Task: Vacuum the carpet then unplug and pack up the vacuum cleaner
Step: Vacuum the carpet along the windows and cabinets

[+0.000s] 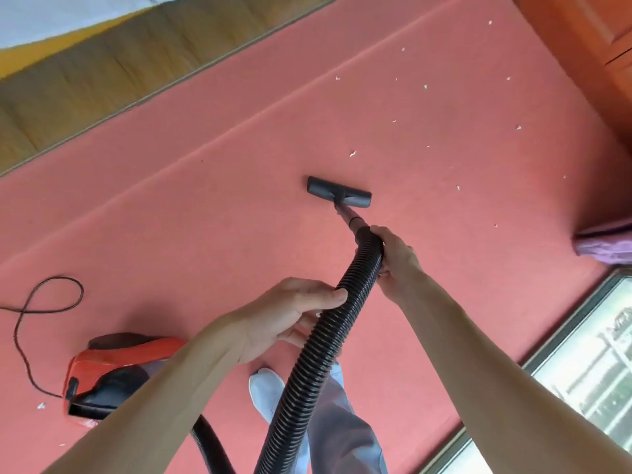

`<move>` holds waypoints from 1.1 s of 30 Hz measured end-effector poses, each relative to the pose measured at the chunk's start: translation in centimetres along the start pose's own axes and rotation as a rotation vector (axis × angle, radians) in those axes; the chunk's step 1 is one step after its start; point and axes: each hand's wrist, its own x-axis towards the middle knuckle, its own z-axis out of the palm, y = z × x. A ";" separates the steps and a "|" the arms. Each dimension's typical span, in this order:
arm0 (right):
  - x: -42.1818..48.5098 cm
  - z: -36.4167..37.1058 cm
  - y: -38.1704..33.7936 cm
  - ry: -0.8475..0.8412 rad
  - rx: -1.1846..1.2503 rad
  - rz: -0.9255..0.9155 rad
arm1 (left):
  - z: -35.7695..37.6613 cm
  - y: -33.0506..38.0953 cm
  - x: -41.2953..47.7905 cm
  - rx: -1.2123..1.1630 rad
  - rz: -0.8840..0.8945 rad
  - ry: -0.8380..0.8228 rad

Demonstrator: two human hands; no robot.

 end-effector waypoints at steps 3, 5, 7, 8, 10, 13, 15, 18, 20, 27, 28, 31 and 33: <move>2.8 1.8 -2.8 -0.030 -0.019 -0.002 | -0.3 1.8 2.0 0.015 0.023 0.153; 4.4 3.0 -4.8 -0.030 -0.059 0.002 | -0.6 3.1 3.4 -0.003 0.034 0.260; 5.9 4.1 -6.7 -0.030 -0.089 0.006 | -0.9 4.6 4.7 -0.022 0.038 0.346; 6.7 4.6 -7.6 -0.031 -0.103 0.004 | -1.0 5.4 5.2 -0.029 0.039 0.376; 7.9 5.5 -9.2 -0.039 -0.130 -0.007 | -1.1 6.6 6.4 -0.030 0.046 0.418; 8.8 6.2 -10.9 -0.055 -0.110 -0.011 | -1.2 8.0 7.4 -0.008 0.060 0.412; 8.4 6.1 -11.9 -0.091 -0.068 0.012 | -1.4 8.8 7.2 0.000 0.063 0.308; 6.8 4.8 -13.0 -0.139 -0.047 0.050 | -2.5 10.2 6.0 0.045 0.040 0.116; 5.8 3.9 -13.2 -0.163 -0.023 0.078 | -3.3 11.5 5.4 0.059 0.028 0.020; 7.1 6.1 -17.0 -0.170 0.046 0.088 | -4.3 15.6 7.6 0.085 0.049 0.013; 7.8 6.7 -17.8 -0.163 0.035 0.093 | -4.4 16.0 8.2 0.071 0.058 0.045; 10.4 8.8 -20.0 -0.126 -0.009 0.077 | -5.1 17.5 10.5 0.030 0.062 0.155; 12.1 10.1 -21.4 -0.101 -0.030 0.049 | -5.9 18.6 12.1 0.024 0.057 0.171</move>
